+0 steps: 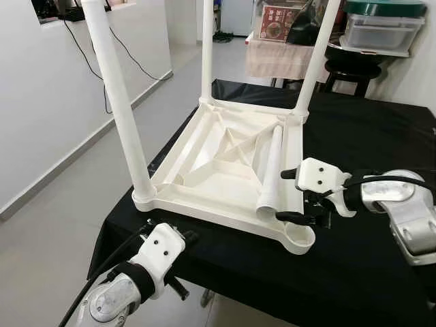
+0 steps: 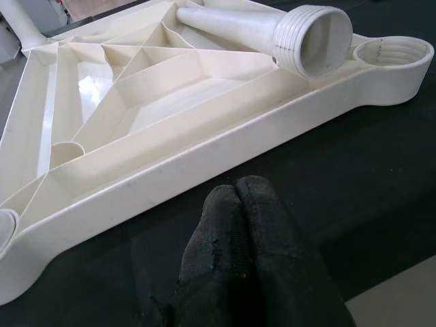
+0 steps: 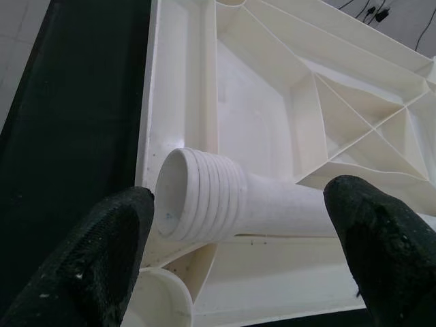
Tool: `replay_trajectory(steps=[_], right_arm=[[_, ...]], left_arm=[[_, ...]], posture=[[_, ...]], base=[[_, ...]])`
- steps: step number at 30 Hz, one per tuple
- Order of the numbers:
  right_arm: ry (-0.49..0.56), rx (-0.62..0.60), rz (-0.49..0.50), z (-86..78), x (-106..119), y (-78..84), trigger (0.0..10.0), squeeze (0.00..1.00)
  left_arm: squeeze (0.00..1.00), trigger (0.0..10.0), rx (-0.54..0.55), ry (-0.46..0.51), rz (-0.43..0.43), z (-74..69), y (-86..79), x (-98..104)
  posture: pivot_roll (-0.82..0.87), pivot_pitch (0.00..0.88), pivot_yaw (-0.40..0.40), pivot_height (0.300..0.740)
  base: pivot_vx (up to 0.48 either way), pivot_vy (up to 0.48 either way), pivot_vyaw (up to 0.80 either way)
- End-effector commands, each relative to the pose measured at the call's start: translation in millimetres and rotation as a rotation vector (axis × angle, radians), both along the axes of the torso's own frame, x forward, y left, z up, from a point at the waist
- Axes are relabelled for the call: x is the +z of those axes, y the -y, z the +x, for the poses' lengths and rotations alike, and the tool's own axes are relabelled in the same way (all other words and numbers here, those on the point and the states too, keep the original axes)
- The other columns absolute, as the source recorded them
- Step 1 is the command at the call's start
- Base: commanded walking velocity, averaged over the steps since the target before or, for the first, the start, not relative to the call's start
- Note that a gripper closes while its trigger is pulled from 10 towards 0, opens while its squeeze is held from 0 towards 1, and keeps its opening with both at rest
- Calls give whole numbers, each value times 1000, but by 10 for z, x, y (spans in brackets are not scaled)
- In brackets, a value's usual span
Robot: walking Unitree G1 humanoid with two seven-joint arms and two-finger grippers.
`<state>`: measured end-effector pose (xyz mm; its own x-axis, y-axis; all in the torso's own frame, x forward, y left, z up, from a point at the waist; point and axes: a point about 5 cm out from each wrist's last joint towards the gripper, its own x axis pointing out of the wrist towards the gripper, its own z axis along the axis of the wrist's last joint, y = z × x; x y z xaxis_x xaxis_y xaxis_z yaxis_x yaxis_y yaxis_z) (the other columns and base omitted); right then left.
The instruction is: Building children table
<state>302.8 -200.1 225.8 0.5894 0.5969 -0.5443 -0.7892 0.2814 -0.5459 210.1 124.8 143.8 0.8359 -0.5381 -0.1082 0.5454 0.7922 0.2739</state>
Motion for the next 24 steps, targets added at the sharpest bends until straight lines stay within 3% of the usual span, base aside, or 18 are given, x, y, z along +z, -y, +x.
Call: replay_trajectory(steps=[1,13,24], right_arm=[[-27,-8,-5,-12,-119,-54,10000,0],[-90,-105,-40,-19,-388,-43,10000,0],[-12,-364,-10,124,-477,-5,10000,0]], left_arm=[[0,10000,-9,-3,11,3,5,-24],[0,10000,-18,-16,-1,-1,16,-28],[0,10000,-22,-20,-1,3,20,-39]], posture=[[1,25,-28,740],[-10,25,-30,740],[-11,24,-35,740]], base=[[0,0,0],[0,0,0],[0,0,0]])
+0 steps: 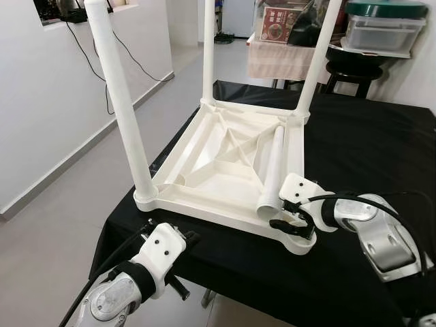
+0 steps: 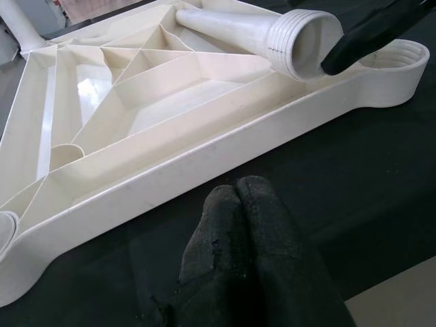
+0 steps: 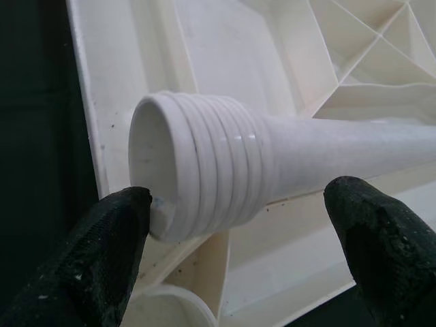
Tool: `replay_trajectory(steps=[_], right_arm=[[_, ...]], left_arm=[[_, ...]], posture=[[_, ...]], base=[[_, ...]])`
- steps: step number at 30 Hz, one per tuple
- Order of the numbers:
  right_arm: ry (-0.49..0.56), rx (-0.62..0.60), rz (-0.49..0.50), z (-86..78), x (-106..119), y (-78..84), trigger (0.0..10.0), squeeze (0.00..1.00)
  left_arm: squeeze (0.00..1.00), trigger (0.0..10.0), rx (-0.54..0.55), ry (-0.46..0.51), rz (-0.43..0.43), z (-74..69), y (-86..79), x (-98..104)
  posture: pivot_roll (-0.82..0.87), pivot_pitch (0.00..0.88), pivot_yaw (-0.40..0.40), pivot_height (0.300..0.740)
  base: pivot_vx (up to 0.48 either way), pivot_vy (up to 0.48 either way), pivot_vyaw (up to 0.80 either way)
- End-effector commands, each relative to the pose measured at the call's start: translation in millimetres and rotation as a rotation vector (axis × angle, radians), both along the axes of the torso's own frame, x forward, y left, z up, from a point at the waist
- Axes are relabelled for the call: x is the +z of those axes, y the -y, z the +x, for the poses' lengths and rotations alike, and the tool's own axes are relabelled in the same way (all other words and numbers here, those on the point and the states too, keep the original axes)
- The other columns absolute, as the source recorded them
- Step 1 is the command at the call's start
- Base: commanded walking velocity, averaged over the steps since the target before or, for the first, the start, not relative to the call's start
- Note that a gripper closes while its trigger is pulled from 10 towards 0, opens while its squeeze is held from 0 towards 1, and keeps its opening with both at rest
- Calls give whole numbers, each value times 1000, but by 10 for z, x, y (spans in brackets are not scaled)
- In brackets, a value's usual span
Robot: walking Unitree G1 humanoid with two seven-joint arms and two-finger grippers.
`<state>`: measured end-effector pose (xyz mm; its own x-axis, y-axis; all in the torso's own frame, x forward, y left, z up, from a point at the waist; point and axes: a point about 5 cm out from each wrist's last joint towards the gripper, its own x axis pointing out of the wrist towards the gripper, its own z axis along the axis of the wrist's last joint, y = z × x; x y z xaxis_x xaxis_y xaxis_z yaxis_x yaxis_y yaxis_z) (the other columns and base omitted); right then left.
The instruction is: Building children table
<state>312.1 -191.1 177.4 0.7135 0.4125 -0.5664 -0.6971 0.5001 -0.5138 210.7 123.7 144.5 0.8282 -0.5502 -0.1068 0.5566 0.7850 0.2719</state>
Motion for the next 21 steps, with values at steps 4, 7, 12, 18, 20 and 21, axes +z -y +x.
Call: replay_trajectory(steps=[4,7,12,18,20,21], right_arm=[[25,-106,-3,29,-4,85,10000,0],[49,-153,6,53,11,112,10000,0],[114,-279,19,107,65,202,10000,0],[181,-413,72,71,39,164,10000,0],[191,-432,81,62,31,147,10000,0],[203,-452,93,53,20,118,10000,0]], left_arm=[[0,10000,-9,-22,2,-4,10,-52],[0,10000,-12,-23,4,-5,12,-61],[0,10000,-17,-27,9,-7,13,-73],[0,10000,-20,-30,13,-11,9,-85],[0,10000,-21,-30,13,-10,8,-85],[0,10000,-20,-30,13,-8,6,-85]], posture=[[-15,19,-37,740],[-15,15,-38,740],[-15,12,-38,740],[-17,8,-38,740],[-16,9,-38,740],[-17,9,-38,740]], base=[[0,0,0],[0,0,0],[0,0,0],[0,0,0],[0,0,0],[0,0,0]])
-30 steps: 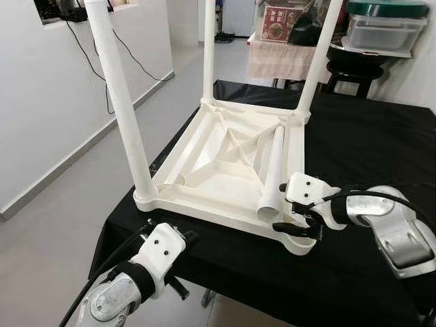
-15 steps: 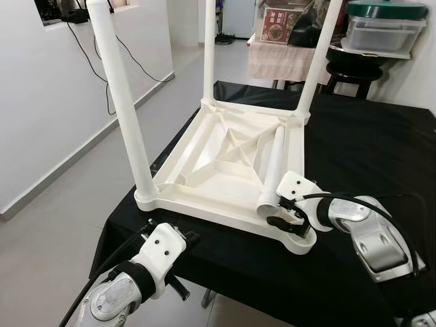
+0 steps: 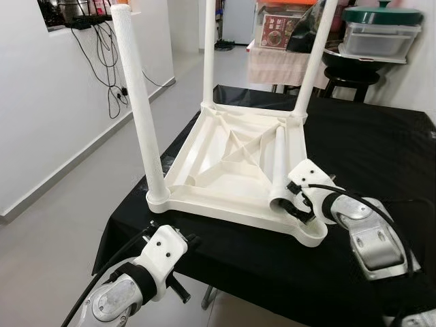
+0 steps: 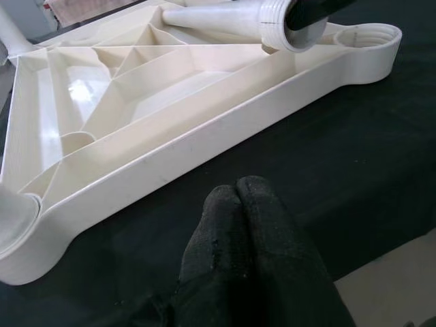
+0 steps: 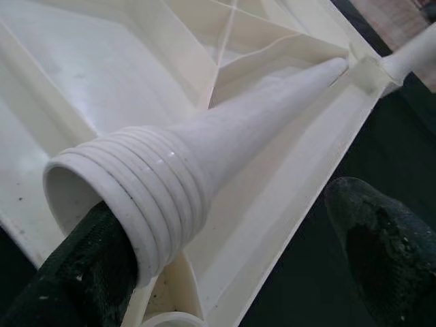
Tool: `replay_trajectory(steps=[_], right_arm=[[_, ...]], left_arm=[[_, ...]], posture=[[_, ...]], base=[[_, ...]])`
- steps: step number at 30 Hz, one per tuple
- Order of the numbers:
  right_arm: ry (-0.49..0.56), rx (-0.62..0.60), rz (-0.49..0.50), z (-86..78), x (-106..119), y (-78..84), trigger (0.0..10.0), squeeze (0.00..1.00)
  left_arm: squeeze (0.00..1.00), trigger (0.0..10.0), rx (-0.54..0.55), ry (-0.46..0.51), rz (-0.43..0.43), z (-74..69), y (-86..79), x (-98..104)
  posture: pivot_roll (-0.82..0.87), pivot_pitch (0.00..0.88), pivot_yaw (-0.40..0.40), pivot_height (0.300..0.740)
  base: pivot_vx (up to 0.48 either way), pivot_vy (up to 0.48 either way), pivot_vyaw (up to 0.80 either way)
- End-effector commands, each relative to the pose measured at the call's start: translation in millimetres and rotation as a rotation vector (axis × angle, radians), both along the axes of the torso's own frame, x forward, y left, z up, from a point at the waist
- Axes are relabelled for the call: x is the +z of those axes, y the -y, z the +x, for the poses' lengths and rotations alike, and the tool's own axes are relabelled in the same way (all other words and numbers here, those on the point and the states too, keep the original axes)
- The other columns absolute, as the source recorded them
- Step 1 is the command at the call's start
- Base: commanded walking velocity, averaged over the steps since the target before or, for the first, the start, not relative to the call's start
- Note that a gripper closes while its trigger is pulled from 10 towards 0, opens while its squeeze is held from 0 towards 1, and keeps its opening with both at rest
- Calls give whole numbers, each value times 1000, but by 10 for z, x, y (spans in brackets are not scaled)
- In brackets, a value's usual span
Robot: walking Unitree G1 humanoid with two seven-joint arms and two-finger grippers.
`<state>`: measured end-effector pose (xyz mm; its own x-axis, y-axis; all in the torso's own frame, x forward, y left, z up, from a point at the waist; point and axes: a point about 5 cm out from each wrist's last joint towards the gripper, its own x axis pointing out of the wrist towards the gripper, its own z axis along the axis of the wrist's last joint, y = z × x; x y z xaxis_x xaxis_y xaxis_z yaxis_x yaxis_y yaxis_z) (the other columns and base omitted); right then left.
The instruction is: Building children table
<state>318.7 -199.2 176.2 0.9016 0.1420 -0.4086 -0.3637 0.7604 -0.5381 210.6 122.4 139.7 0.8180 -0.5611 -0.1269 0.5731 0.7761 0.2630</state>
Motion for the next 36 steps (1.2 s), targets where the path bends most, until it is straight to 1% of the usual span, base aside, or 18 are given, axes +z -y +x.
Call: replay_trajectory(steps=[1,2,3,7,9,10,16,18,19,23,24,26,27,30,32,33,34,36], right_arm=[[39,-66,-6,-12,31,37,10000,0],[51,-77,6,-19,19,2,4118,0],[62,-85,22,-24,4,-29,0,0],[63,-86,30,-31,-30,-64,0,0],[68,-90,58,-22,-112,-148,0,0],[74,-93,64,-14,-121,-162,0,0],[113,-124,97,23,-93,-173,0,0],[159,-129,150,48,-23,-165,0,0],[159,-129,150,48,-23,-165,0,0],[216,-151,278,78,102,-135,0,0],[216,-151,278,78,102,-135,0,0],[250,-152,352,93,186,-102,0,0],[250,-152,352,93,186,-102,0,0],[311,-124,472,98,361,-72,0,0],[364,-73,573,89,531,-56,0,0],[388,-47,612,83,606,-52,0,0],[388,-47,612,83,606,-52,0,0],[419,-1,703,73,750,-48,0,0]], left_arm=[[0,10000,-7,-9,9,-7,-7,-37],[0,10000,-6,-8,9,-3,-8,-35],[0,10000,-6,-8,8,-1,-9,-34],[0,10000,-5,-8,8,1,-10,-33],[0,10000,-1,-6,6,8,-9,-28],[0,10000,1,-5,6,8,-10,-27],[0,10000,7,-4,3,6,-12,-23],[0,10000,8,-3,1,4,-14,-17],[0,10000,8,-3,1,4,-14,-17],[0,10000,4,5,-8,22,-10,18],[0,10000,4,5,-8,22,-10,18],[0,10000,0,13,-26,38,-2,58],[0,10000,0,13,-26,38,-2,58],[0,10000,-5,19,-47,44,-1,93],[0,10000,-10,21,-66,45,0,115],[0,10000,-12,22,-74,45,2,125],[0,10000,-12,22,-74,45,2,125],[0,10000,-18,24,-100,51,12,152]], posture=[[-17,9,-38,740],[-16,11,-38,740],[-16,11,-38,740],[-16,12,-37,740],[-12,14,-41,740],[-12,14,-41,740],[-9,15,-44,740],[-11,15,-44,740],[-11,15,-44,740],[-15,13,-40,740],[-15,13,-40,740],[-16,12,-37,740],[-16,12,-37,740],[-16,11,-33,740],[-17,10,-28,740],[-17,9,-26,740],[-17,9,-26,740],[-18,7,-23,740]], base=[[0,0,0],[0,0,0],[0,0,0],[0,0,0],[0,0,0],[0,0,0],[0,0,0],[0,0,0],[0,0,0],[0,0,0],[0,0,0],[0,0,0],[0,0,0],[0,0,0],[0,0,0],[0,0,0],[0,0,0],[0,0,0]])
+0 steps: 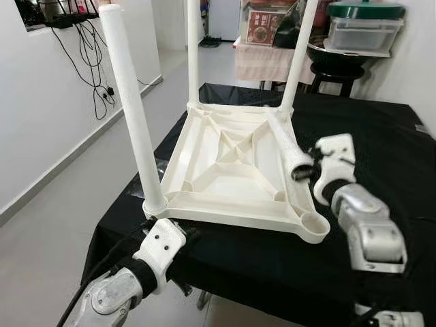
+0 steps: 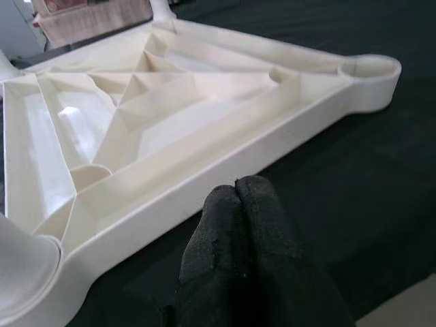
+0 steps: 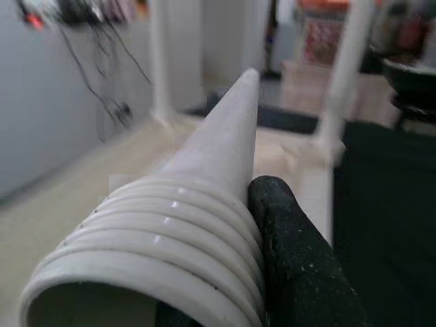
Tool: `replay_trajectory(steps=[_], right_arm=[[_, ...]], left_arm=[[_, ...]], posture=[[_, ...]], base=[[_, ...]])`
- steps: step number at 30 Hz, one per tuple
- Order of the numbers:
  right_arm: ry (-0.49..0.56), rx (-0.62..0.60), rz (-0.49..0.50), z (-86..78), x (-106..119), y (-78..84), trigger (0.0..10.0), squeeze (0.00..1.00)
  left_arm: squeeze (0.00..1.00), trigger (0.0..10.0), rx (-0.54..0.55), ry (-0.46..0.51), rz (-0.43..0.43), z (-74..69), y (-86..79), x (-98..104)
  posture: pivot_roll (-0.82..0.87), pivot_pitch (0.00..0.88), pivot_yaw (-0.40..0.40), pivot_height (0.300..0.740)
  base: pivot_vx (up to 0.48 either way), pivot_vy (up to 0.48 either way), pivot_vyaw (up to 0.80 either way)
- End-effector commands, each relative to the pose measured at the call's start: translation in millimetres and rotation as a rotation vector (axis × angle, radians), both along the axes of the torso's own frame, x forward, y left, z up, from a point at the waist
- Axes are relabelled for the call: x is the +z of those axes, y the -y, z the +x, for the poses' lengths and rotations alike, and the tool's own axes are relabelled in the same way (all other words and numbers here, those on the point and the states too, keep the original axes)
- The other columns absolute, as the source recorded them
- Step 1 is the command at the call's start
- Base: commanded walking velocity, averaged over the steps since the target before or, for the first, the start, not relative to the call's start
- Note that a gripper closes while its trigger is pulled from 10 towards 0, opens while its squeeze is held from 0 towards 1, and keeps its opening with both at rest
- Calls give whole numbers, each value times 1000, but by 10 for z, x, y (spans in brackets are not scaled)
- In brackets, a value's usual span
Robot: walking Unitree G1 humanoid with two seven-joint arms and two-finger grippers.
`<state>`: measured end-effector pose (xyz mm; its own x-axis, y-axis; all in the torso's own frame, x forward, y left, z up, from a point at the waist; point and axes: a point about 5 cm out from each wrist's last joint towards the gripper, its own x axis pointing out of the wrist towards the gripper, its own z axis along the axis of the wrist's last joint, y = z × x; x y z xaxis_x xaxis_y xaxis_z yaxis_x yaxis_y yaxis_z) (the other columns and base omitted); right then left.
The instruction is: Building children table
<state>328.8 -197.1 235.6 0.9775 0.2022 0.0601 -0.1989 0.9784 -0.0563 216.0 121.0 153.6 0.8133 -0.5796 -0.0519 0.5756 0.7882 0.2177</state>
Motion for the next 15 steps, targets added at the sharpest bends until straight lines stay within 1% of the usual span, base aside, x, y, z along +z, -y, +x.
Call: replay_trajectory(steps=[1,2,4,5,6,7,9,10,13,14,15], right_arm=[[79,43,48,-29,157,-26,0,0],[97,56,80,-32,207,-23,0,0],[97,56,80,-32,207,-23,0,0],[117,115,215,-40,266,-78,10000,0],[110,134,271,-43,253,-124,10000,0],[110,134,271,-43,253,-124,10000,0],[85,151,362,-47,177,-223,10000,0],[85,151,362,-47,177,-223,10000,0],[44,172,450,-51,30,-353,10000,0],[31,174,476,-49,-11,-377,10000,0],[31,174,476,-49,-11,-377,10000,0]], left_arm=[[0,10000,-5,-10,-17,-3,-2,13],[0,10000,-7,-9,-26,0,1,25],[0,10000,-7,-9,-26,0,1,25],[0,10000,-21,-10,-63,11,13,55],[0,10000,-34,-16,-82,11,21,68],[0,10000,-34,-16,-82,11,21,68],[0,10000,-60,-24,-104,1,44,89],[0,10000,-60,-24,-104,1,44,89],[0,10000,-80,-29,-122,-9,70,104],[0,10000,-85,-29,-128,-10,75,109],[0,10000,-85,-29,-128,-10,75,109]], posture=[[-18,7,-23,740],[-18,7,-23,740],[-18,7,-23,740],[-19,1,-20,740],[-18,0,-19,740],[-18,0,-19,740],[-18,0,-19,740],[-18,0,-19,740],[-10,0,-17,740],[-9,0,-17,740],[-9,0,-17,740]], base=[[0,0,0],[0,0,0],[0,0,0],[0,0,0],[0,-469,0],[0,-469,0],[0,-467,0],[0,-465,0],[0,-466,0],[0,-465,0],[0,-465,0]])
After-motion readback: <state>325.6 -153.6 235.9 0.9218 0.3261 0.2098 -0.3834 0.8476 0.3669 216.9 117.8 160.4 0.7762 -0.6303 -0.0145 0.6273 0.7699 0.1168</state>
